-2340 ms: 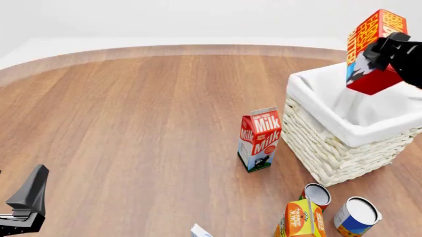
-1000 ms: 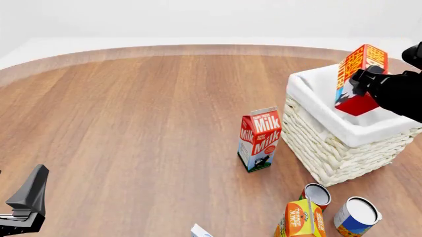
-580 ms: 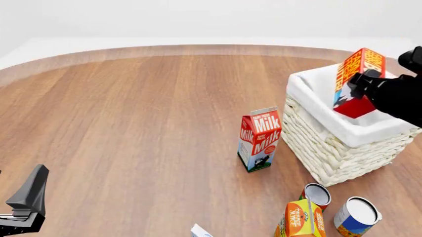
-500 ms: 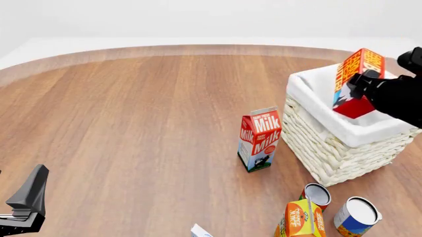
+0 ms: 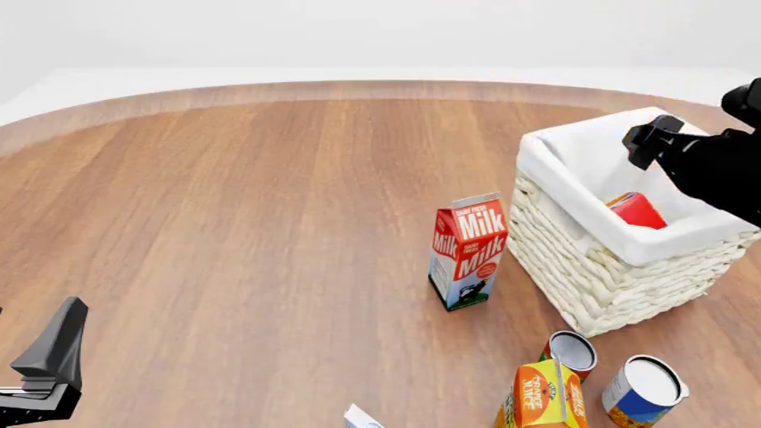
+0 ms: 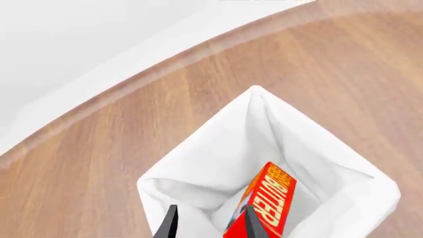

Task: Pick up the cream cheese box and the butter, and put them in the basket.

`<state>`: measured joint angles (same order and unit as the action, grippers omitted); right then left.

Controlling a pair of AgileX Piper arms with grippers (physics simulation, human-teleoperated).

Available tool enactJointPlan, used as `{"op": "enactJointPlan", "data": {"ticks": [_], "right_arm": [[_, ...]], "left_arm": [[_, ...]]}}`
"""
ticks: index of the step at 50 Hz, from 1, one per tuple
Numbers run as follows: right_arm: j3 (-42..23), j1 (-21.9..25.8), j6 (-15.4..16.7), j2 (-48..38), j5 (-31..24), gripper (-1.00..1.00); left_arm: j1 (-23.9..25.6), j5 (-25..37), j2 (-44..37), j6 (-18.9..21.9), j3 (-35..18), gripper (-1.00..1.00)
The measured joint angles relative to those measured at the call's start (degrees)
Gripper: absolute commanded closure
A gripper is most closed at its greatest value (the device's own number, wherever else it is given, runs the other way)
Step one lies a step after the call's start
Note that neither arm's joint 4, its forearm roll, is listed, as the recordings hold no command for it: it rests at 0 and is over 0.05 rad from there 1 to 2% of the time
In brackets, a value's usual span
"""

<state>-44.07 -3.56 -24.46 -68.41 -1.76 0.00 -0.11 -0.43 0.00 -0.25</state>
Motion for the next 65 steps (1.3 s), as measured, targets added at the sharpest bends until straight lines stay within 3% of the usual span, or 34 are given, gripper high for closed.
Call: {"op": "enactJointPlan", "data": {"ticks": [14,24,47,65], "right_arm": [[-1.16,0.78,0.38,1.79,-1.91,-1.0],[-3.53,2.99,1.34,5.88,-6.82,-1.0],[-13.29,12.77,5.17,15.59,-22.37,-1.0],[-19.1,20.82,8.22,14.81,-26.93,-1.0]], "left_arm": [[0.0,0.0,0.0,0.0,0.0,-1.0],[0.0,0.0,0.0,0.0,0.0,-1.0],[0.0,0.0,0.0,0.0,0.0,-1.0],[0.0,0.0,0.0,0.0,0.0,-1.0]]}}
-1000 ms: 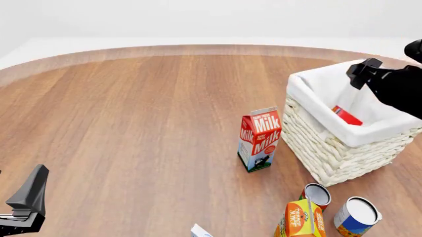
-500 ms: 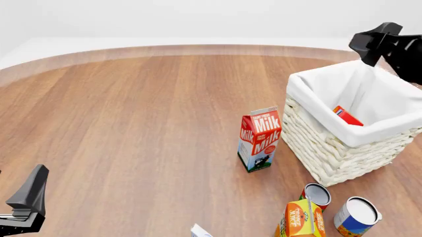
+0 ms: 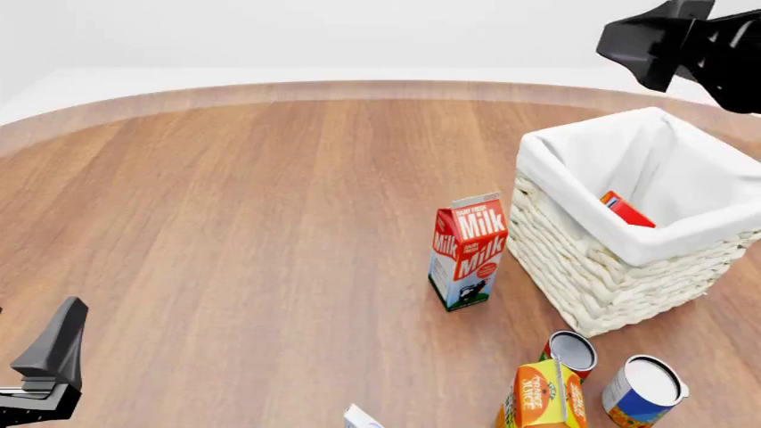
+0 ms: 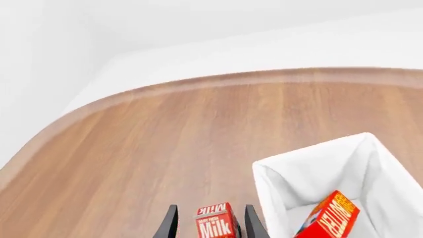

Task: Pick up the cream cheese box and the butter, and put them in the basket.

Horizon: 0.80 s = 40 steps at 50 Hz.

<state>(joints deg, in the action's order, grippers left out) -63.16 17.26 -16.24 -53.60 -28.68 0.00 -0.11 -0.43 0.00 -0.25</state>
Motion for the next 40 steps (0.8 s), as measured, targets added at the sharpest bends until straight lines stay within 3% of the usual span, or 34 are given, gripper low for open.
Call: {"op": "enactJointPlan", "data": {"ticks": [28,40], "right_arm": [[-5.15,13.93,5.09,-2.25,-6.25,-1.0],[-5.52,17.58,6.63,-4.32,-7.22,-1.0]], "left_arm": [[0.0,0.0,0.0,0.0,0.0,-1.0],[0.0,0.0,0.0,0.0,0.0,-1.0]]}}
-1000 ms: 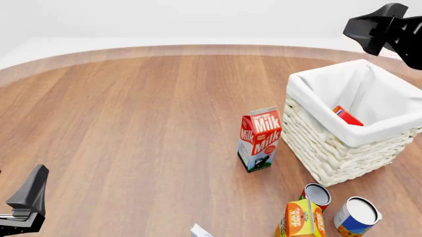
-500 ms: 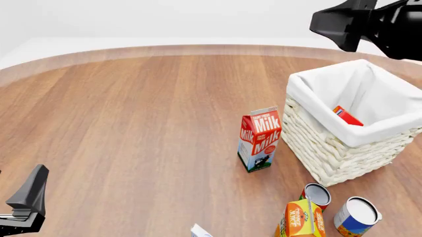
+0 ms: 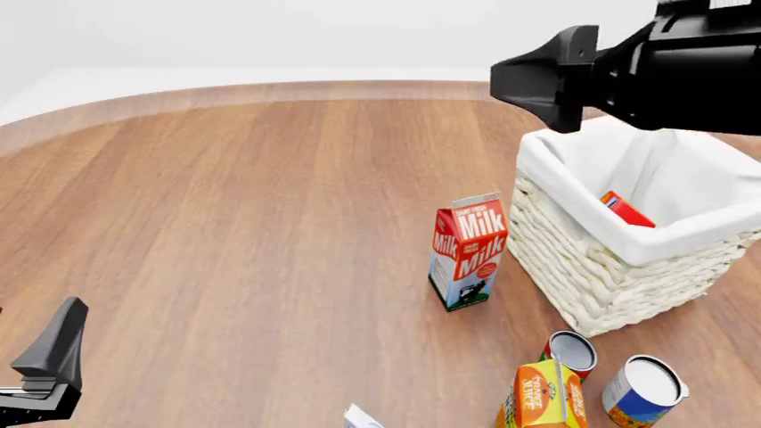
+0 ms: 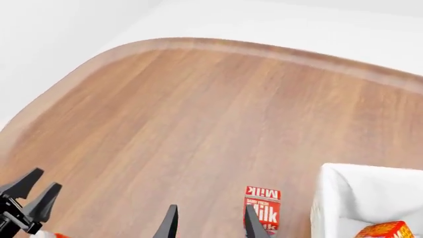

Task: Pick up the cream cheese box and the butter, and put them in the basket.

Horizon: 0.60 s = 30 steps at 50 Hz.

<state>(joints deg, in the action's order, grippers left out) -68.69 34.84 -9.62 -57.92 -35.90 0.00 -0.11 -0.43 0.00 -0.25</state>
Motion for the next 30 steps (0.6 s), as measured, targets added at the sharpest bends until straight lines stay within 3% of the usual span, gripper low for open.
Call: {"op": "enactJointPlan", "data": {"ticks": [30], "right_arm": [[-0.75,10.95,0.09,-5.46,0.71,-1.0]], "left_arm": [[0.0,0.0,0.0,0.0,0.0,-1.0]]}}
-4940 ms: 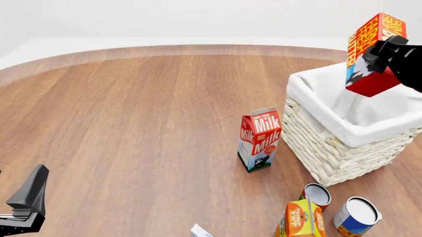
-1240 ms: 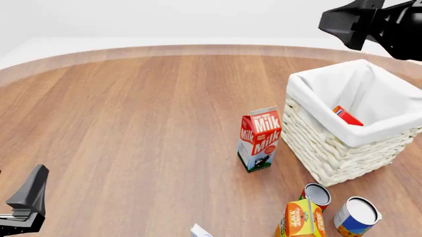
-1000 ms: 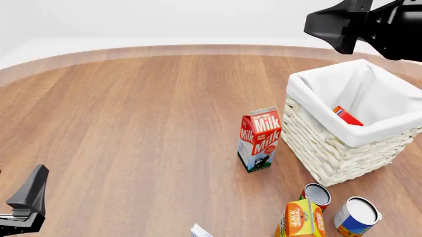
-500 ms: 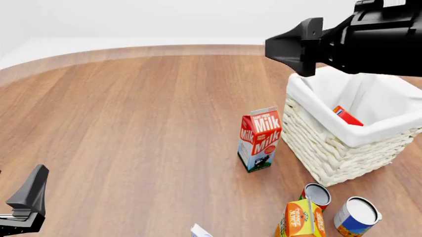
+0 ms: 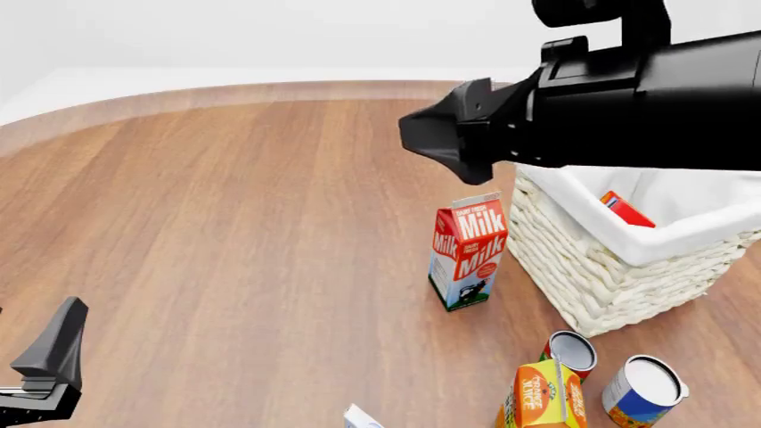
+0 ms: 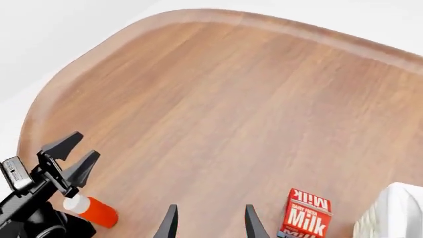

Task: Pick up the cream cheese box and the butter, and put them in the basket.

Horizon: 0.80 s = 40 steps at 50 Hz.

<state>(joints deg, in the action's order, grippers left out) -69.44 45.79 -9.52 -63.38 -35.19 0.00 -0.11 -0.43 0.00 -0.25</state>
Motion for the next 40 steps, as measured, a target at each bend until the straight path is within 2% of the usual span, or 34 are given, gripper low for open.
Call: {"op": "enactJointPlan", "data": {"ticks": [22,40], "right_arm": [[1.5,7.28,-0.41,-3.01,1.78,-1.0],[5.02,10.87,-2.94,-4.89,4.66,-1.0]], "left_arm": [[0.0,0.0,0.0,0.0,0.0,-1.0],[0.0,0.0,0.0,0.0,0.0,-1.0]]}}
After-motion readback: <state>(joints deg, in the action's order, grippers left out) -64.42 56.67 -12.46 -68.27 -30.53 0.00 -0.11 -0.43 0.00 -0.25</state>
